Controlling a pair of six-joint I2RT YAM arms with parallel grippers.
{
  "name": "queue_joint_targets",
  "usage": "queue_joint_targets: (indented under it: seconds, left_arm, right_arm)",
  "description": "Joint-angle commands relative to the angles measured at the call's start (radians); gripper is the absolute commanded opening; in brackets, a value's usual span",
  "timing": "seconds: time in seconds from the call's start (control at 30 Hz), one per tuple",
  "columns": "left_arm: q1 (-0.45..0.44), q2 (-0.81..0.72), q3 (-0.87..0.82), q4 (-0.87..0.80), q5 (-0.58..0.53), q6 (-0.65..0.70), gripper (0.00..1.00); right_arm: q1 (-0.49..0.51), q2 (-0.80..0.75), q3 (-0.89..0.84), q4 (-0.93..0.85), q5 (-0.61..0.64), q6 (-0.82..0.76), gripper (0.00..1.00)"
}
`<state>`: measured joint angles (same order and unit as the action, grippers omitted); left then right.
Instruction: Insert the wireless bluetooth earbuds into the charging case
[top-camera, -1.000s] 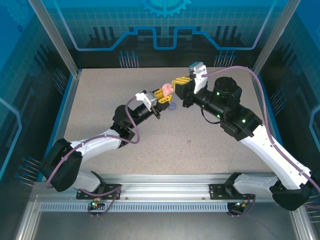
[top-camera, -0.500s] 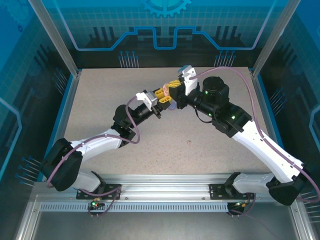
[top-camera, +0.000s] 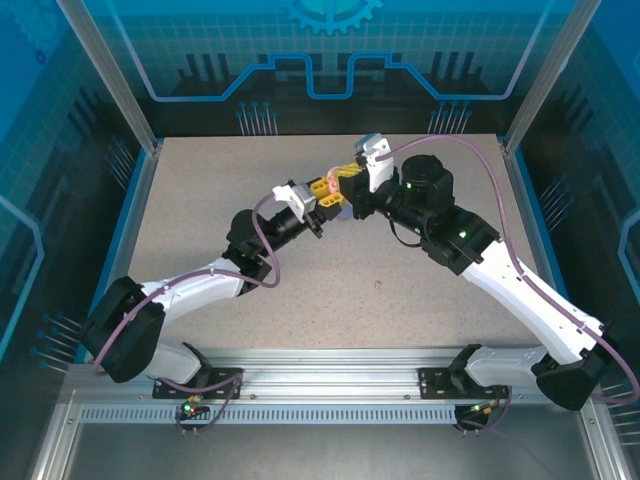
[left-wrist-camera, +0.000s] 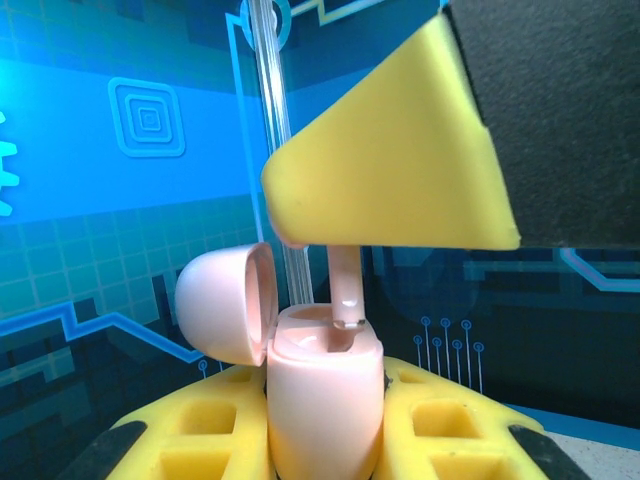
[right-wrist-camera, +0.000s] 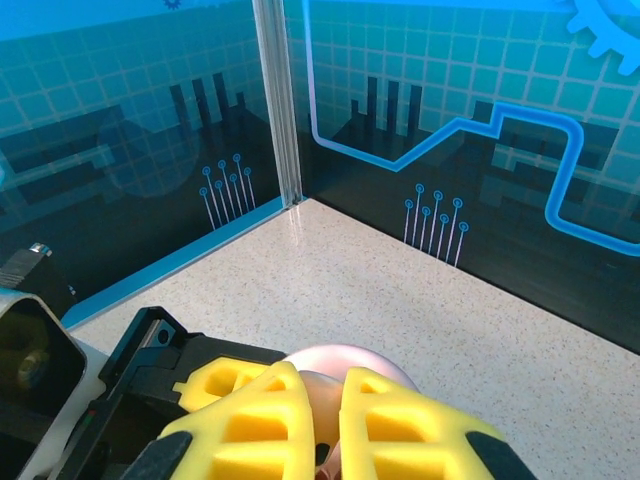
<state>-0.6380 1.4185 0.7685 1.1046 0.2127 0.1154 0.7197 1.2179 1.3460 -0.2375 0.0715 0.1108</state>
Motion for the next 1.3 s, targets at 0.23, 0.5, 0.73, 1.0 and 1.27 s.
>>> queue_joint_targets:
  seconds: [0.23,0.5,0.73,1.0,1.27]
  left_arm:
    - [-0.011,-0.036,0.027,0.015,-0.007,0.021,0.00]
    - [-0.010,-0.042,0.029,0.010,-0.010,0.022,0.00]
    - [-0.010,-0.047,0.033,0.000,-0.013,0.025,0.00]
    - [-0.012,-0.049,0.035,-0.016,-0.013,0.023,0.00]
    - [-0.011,-0.046,0.031,-0.034,-0.010,0.023,0.00]
  right_arm:
    - [-0.029,0.006,-0.016,0.008,-0.015,0.004,0.10]
    - [-0.028,0.031,0.004,-0.048,-0.066,-0.018,0.08]
    - [-0.026,0.031,-0.006,-0.083,-0.120,-0.058,0.08]
    - [-0.027,0.046,0.022,-0.116,-0.119,-0.076,0.17]
    - [-0.032,0.047,0.113,-0.125,-0.111,0.008,0.47]
